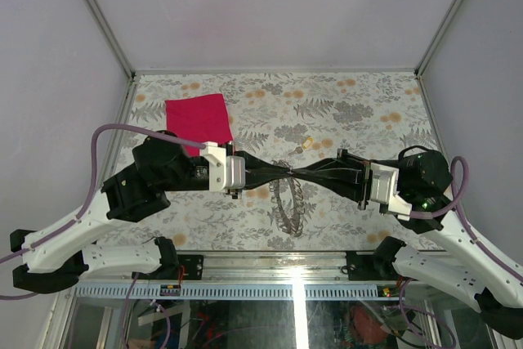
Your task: Put the keys on the keyring
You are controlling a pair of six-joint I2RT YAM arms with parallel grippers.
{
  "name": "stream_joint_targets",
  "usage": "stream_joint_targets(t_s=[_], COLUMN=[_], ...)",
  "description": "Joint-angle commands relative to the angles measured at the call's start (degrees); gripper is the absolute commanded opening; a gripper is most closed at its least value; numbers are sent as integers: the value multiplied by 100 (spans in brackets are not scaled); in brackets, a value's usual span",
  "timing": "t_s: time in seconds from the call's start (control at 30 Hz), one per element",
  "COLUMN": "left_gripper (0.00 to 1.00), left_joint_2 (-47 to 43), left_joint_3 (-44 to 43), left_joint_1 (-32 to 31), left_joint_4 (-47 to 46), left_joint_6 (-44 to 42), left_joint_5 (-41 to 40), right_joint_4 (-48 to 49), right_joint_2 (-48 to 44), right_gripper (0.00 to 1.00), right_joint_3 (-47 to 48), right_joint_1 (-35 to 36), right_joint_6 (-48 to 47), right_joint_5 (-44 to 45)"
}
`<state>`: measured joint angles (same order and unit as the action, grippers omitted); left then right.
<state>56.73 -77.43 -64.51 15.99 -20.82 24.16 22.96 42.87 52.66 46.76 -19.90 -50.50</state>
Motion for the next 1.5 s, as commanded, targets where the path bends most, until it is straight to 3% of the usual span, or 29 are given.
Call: stream_joint_targets(t_s=[0.0,0.07,0.2,0.33,0.53,0.87,1.1,1.47], left_gripper=[0,0,0,0,0,0,0,0], left_joint_2=[25,1,-61,-100,-63,39,53,-117], left_joint_3=[-194,-202,-179,-143,-191,-307,-168,614], left_joint_1=[-21,-20,-23,-19,-22,-35,-227,-940], left_joint_4=[-395,-399,-416,-456,-420,-78,9,-567], left_joint_6=[-37,-28,-32,-46,15,-287,-940,-2262], left_joint_5=[-113,-108,-148,-216,-725,-1804,-2623,-3674], right_joint_4=[366,311,188,-90,-597,-1982,-1830,-1204], right_joint_2=[-64,-81,-182,-293,-586,-508,-336,251], right_gripper=[0,2,21,30,33,43,43,43], right_joint_3=[335,342,332,300,187,397,110,-728], right_joint_1=[95,94,93,96,96,96,96,-9], right_joint_6=[53,64,64,-36,-224,251,846,1114], right_joint_5=[-81,-51,121,296,1067,3909,5749,6962])
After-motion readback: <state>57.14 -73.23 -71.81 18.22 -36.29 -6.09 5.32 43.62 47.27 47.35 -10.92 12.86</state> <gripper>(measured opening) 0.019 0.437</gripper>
